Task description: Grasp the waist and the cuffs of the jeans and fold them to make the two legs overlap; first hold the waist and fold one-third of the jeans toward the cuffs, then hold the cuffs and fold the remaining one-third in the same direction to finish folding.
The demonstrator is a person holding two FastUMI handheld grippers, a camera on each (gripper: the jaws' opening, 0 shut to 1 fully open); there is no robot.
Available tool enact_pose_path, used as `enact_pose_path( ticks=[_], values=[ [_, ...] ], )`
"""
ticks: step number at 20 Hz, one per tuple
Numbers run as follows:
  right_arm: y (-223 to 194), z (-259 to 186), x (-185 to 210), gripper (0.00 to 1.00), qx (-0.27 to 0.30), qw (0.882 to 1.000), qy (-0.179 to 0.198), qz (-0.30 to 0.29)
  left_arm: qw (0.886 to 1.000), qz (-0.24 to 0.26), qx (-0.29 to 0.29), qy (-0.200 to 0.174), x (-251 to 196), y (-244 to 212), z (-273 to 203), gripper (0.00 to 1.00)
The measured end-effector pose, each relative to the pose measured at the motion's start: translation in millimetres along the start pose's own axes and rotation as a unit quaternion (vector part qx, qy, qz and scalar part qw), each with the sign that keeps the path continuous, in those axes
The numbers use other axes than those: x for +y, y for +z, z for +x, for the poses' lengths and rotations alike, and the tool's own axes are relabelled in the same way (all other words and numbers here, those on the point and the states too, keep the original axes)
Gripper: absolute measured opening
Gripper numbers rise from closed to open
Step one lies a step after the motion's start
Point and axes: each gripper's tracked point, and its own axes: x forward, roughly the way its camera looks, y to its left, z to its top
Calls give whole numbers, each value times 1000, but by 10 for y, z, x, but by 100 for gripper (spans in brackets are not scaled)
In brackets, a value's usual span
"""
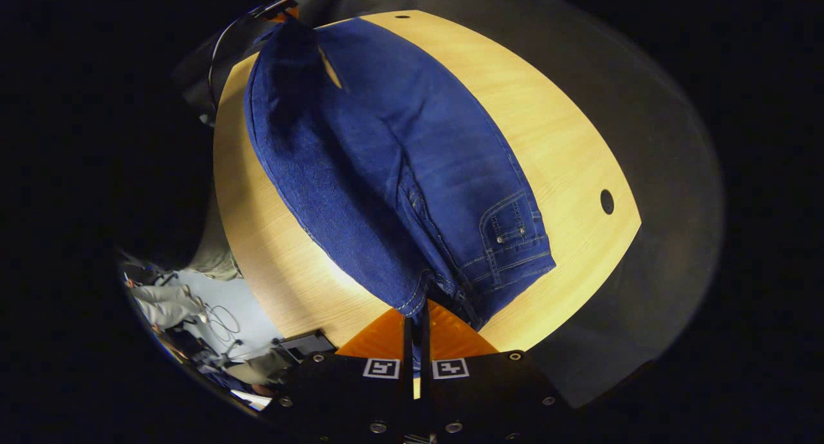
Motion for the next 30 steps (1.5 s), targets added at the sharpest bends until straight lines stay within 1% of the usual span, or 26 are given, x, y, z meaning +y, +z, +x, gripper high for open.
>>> enact_pose_path(
  ticks=[2,3,5,7,10,12,13,14,15,16,17,18,19,20,21,22,23,24,25,27,28,29,30],
  values=[
    [87,-23,-169,4,9,1000,9,23,999,-5,15,-41,156,14,101,1],
    [169,-26,-297,4,7,999,4,37,999,-4,17,-51,266,50,150,1],
    [367,11,-595,4,1,997,-13,74,999,-1,23,-46,521,95,367,3],
    [514,136,-901,4,0,994,-35,103,999,5,24,-35,778,151,579,1],
    [703,402,-1162,4,1,990,-60,131,999,16,31,-28,1038,198,908,1],
    [757,554,-1273,4,1,986,-72,154,999,22,32,-28,1133,230,1096,1],
    [781,636,-1312,5,1,984,-77,163,999,21,34,-28,1169,248,1167,3],
    [793,678,-1339,5,1,982,-81,168,999,23,32,-23,1194,262,1236,2],
    [812,712,-1366,5,-1,981,-82,173,999,23,35,-16,1264,247,1299,2],
    [836,744,-1396,9,-2,981,-85,177,999,20,36,-15,1276,272,1315,2],
    [854,760,-1439,9,-4,979,-94,181,999,15,38,-12,1334,275,1335,11],
    [872,776,-1475,14,-7,978,-96,186,999,17,42,3,1421,251,1385,18],
    [887,782,-1569,20,-12,975,-110,194,999,19,42,17,1524,256,1377,39],
    [899,754,-1654,45,-19,970,-126,205,998,20,43,42,1639,259,1379,59],
    [911,724,-1755,71,-24,965,-141,219,998,17,43,47,1727,206,1460,80],
    [927,668,-1898,96,-33,958,-167,232,998,8,39,47,1739,231,1378,100],
    [943,600,-2003,96,-40,950,-184,247,998,-3,36,53,1761,220,1359,100],
    [982,490,-2132,99,-54,941,-206,262,997,-14,24,69,1812,238,1326,95],
    [1033,365,-2239,99,-70,932,-221,279,995,-28,8,95,1897,274,1145,100],
    [1172,90,-2437,99,-106,911,-251,310,990,-52,-27,132,1969,456,938,99],
    [1095,-42,-2507,98,-121,902,-261,322,988,-57,-34,139,1979,485,852,99],
    [1119,-170,-2549,96,-131,895,-269,332,989,-56,-23,138,1947,458,812,100],
    [1167,-116,-2552,99,-138,889,-271,341,990,-51,-13,132,1891,433,801,99]
  ],
)
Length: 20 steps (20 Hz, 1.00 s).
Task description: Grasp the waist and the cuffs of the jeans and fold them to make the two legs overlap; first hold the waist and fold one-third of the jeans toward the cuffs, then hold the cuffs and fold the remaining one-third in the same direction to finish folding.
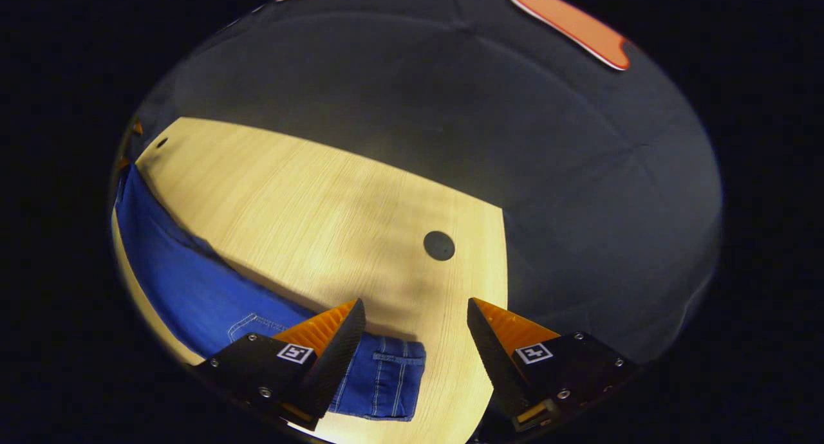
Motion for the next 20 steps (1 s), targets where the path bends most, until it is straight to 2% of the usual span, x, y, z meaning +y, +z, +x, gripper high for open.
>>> enact_pose_path(
  ticks=[4,7,12,14,15,17,20],
  values=[
    [-2,16,45,99,0,1000,21,14,998,-5,14,-54,-237,-126,83,99],
    [11,-12,71,99,2,999,33,14,998,12,19,-56,-155,-157,25,99],
    [16,18,92,99,5,998,56,-3,995,63,7,-82,-129,-28,-229,99],
    [-20,18,130,99,5,998,65,-6,994,55,3,-90,-106,0,-321,99],
    [-41,10,167,99,7,997,70,-5,992,51,15,-115,-182,-42,-393,99],
    [-77,-78,268,99,4,997,81,-1,994,58,14,-90,-66,-63,-533,99],
    [-99,-234,325,99,-14,994,97,40,999,-9,-36,-3,6,51,-717,99]
  ],
)
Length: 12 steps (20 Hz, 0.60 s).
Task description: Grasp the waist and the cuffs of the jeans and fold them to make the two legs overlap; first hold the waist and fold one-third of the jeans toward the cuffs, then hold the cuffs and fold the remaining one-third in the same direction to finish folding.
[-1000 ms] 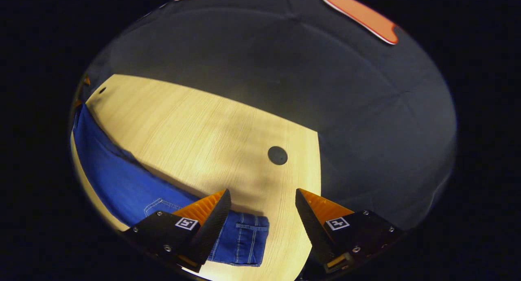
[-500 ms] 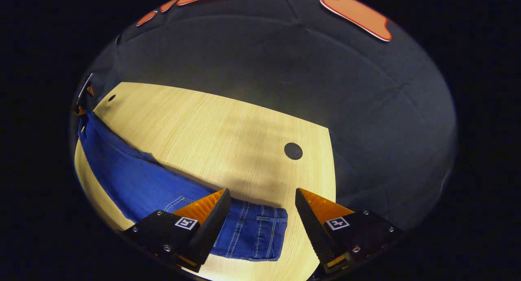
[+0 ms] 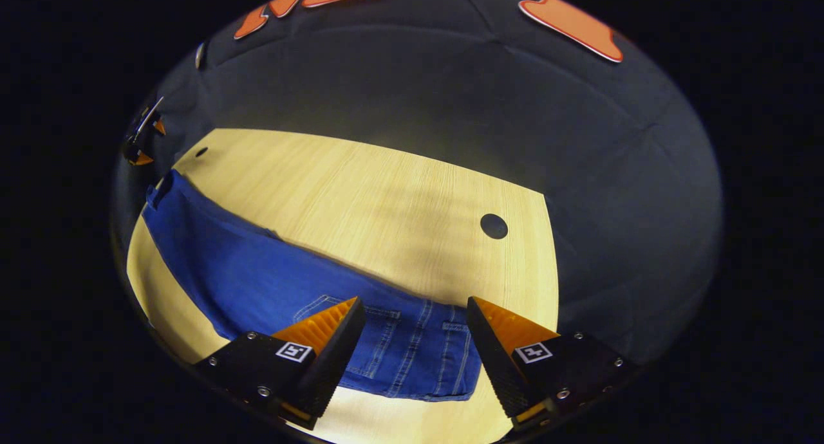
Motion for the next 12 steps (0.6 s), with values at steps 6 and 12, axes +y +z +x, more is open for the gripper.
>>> enact_pose_path(
  ticks=[6,12],
  values=[
    [174,-657,143,99,-139,973,50,176,929,-188,-258,185,-370,1110,-1270,98],
    [342,-1070,-231,98,-223,919,93,310,830,-344,-387,209,-1050,1741,-2814,98]
  ],
)
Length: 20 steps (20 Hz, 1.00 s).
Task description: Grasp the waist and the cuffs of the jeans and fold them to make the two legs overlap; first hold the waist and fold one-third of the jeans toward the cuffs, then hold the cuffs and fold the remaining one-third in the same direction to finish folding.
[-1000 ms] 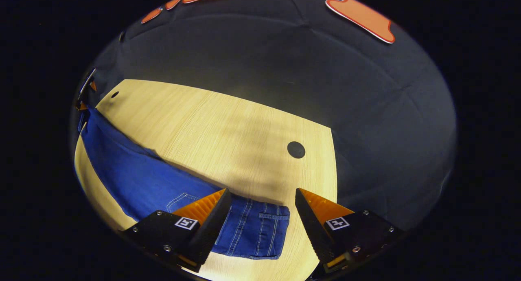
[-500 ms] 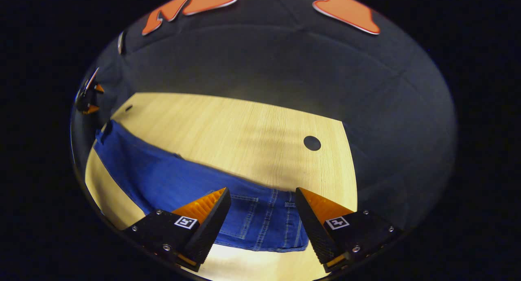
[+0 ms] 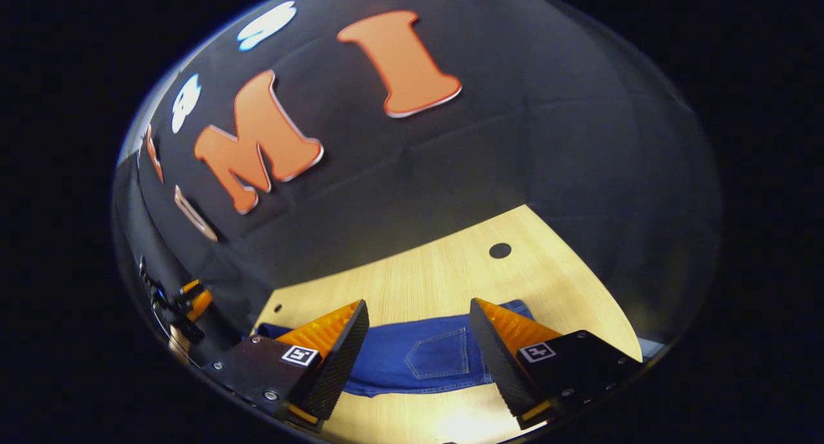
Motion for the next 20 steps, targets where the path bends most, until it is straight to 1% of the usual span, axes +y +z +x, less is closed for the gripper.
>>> enact_pose_path(
  ticks=[1,2,3,4,5,6,7,8,10,11,12,13,14,15,18,20],
  values=[
    [33,-63,-26,98,0,1000,5,10,999,-31,-14,8,40,230,-162,98],
    [47,-112,-48,98,4,1000,10,14,998,-63,-23,15,-62,273,-395,98],
    [-12,-135,-119,97,20,1000,6,13,996,-87,-29,21,-249,355,-530,98],
    [-83,-154,-189,97,37,999,-2,8,994,-101,-30,26,-395,458,-773,98],
    [-187,-174,-372,97,53,998,-16,7,993,-109,-28,26,-491,383,-522,98],
    [-305,-198,-577,97,69,997,-32,22,993,-109,-27,26,-633,412,-560,98],
    [-418,-206,-706,97,79,995,-31,56,994,-106,-25,32,-706,480,-644,98],
    [-538,-180,-786,97,90,990,-31,101,994,-104,-24,37,-751,519,-706,98],
    [-788,-138,-1045,97,101,976,-45,186,993,-111,-21,40,-822,574,-769,98],
    [-898,-94,-1240,97,94,970,-68,216,992,-118,-18,41,-833,569,-781,98],
    [-1018,-11,-1428,97,90,964,-90,232,992,-119,-14,40,-839,574,-807,98],
    [-1124,63,-1506,97,92,960,-102,245,992,-117,-9,42,-806,565,-821,98],
    [-1178,113,-1523,97,93,955,-105,261,993,-112,-3,45,-758,550,-854,98],
    [-1242,175,-1517,97,95,953,-106,268,993,-107,5,48,-709,514,-889,98],
    [-1464,330,-1565,98,108,950,-131,262,993,-98,24,60,-544,415,-998,98],
    [-1519,447,-1593,98,106,945,-139,278,993,-93,31,65,-437,373,-1062,98]
  ],
)
